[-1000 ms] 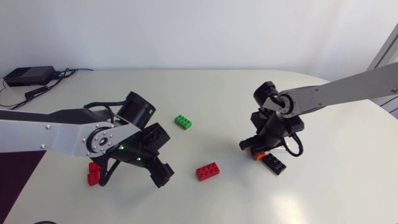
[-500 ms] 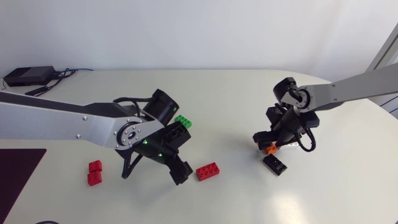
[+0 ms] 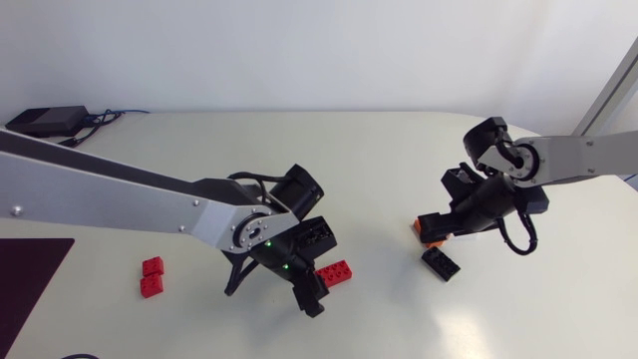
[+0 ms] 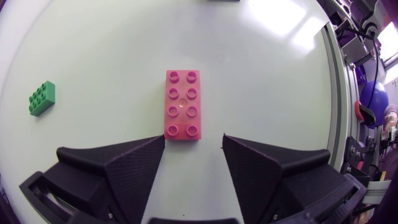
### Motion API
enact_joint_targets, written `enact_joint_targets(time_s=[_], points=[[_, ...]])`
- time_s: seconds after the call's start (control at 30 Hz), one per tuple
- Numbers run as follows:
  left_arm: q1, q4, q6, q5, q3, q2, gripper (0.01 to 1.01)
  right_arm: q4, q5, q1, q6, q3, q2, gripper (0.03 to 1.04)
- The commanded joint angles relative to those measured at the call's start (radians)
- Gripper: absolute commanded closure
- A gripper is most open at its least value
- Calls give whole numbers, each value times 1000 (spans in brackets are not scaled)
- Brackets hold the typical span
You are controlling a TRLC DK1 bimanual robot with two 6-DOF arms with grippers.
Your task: Sort duplo bricks by size, large to the right and small to the left
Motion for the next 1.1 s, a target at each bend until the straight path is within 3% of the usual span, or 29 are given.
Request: enact_joint_targets(time_s=[0.0, 0.13, 0.37, 0.73, 0.77, 0.83, 0.87, 1.0, 1.07], points=[[-10, 3, 30, 18, 54, 51, 541, -8, -7, -7, -32, -43, -45, 79], [-21, 3, 33, 21, 97, 80, 590, -11, -10, -7, -41, -79, -89, 79], [-44, -28, 36, 33, 157, 160, 918, -13, -34, -37, -64, -108, -128, 79], [-46, -55, 56, 48, 177, 146, 920, -8, -74, -19, -75, -131, -135, 79], [-46, -55, 56, 48, 172, 132, 839, -5, -87, -10, -75, -129, -137, 79], [-32, -55, 62, 48, 165, 105, 552, 3, -87, 26, -61, -109, -128, 79], [-13, -55, 62, 48, 165, 92, 482, -2, -85, 44, -50, -94, -122, 79], [76, -48, 75, 48, 159, 22, 297, -11, -61, 159, 10, -13, -91, 79], [122, -37, 85, 48, 154, -9, 284, -17, -51, 211, 33, 33, -48, 79]])
